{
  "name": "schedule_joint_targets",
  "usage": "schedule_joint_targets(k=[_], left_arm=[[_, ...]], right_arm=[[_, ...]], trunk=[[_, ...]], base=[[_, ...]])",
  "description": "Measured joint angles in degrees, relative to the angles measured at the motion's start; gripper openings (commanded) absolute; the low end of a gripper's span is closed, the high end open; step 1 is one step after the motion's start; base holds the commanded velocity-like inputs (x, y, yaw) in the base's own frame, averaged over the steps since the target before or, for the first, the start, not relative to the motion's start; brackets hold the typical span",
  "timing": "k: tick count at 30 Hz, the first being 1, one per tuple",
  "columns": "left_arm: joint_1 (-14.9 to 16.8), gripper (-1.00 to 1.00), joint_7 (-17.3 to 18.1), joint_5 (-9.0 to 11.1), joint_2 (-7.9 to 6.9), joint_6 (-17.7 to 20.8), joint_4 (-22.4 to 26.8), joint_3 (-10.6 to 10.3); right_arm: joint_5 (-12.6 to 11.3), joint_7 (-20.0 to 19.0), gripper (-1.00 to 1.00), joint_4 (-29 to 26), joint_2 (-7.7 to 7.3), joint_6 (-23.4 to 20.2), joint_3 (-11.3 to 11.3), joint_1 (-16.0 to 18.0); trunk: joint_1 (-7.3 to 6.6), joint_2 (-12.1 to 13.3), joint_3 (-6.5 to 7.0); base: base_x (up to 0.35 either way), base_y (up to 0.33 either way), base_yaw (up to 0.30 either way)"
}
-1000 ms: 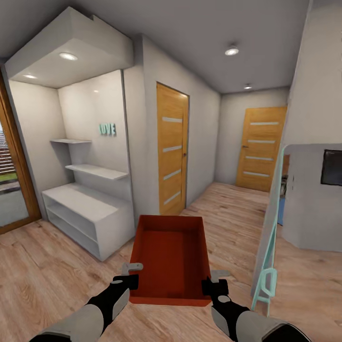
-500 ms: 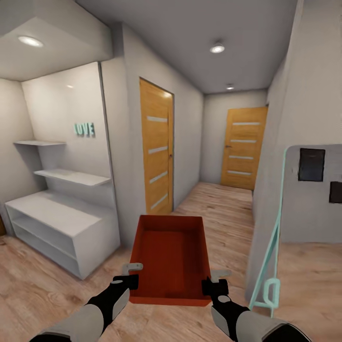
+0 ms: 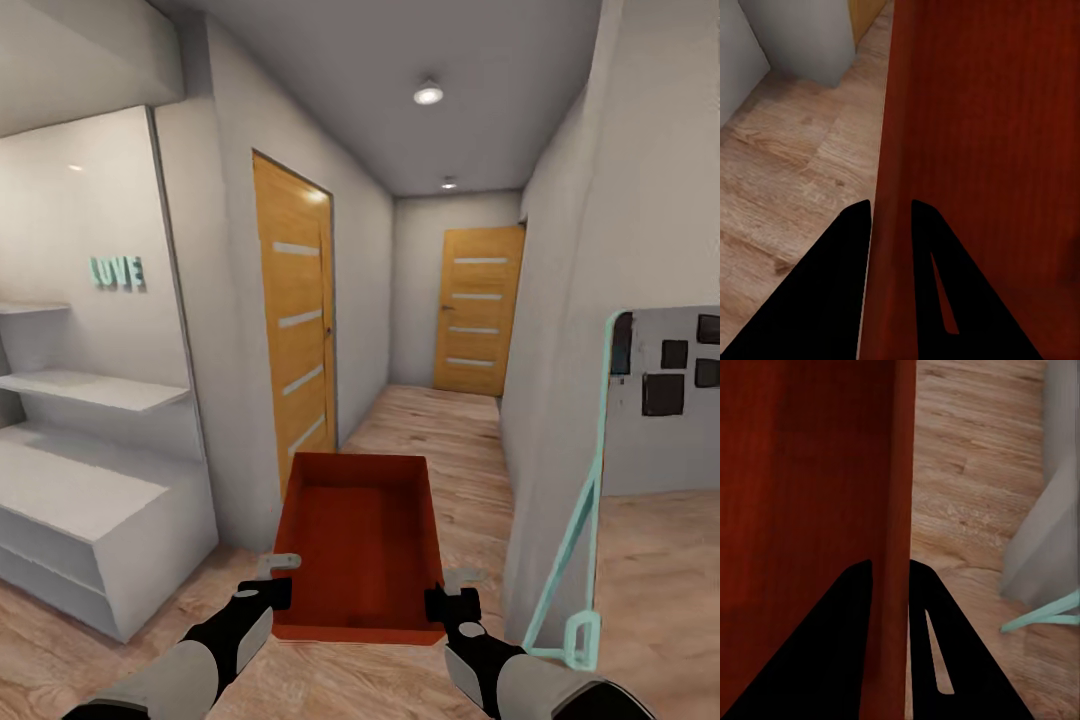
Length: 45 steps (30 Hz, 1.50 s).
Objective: Move the two storage containers from the living room to the garage. In the garage, place one container on the floor and stack the other container on top of it (either order is fine).
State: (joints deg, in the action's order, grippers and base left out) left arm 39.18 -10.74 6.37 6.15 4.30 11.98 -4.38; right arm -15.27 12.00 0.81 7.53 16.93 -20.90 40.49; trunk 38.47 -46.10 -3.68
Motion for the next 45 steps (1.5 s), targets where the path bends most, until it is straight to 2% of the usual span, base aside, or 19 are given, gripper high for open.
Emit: schedule_joint_targets(k=[28, 45], left_arm=[[0.0, -1.0, 0.0, 0.0, 0.0, 0.0, 0.0, 0.0], [0.0, -1.0, 0.0, 0.1, -0.02, 0.0, 0.0, 0.0]], right_arm=[[0.0, 0.0, -1.0, 0.0, 0.0, 0.0, 0.0, 0.0], [0.0, 0.0, -1.0, 0.0, 0.01, -0.1, -0.1, 0.0]], trunk=[[0.0, 0.0, 0.0], [0.0, 0.0, 0.0]], base=[[0.321, 0.176, -0.24], [0.321, 0.152, -0.03]])
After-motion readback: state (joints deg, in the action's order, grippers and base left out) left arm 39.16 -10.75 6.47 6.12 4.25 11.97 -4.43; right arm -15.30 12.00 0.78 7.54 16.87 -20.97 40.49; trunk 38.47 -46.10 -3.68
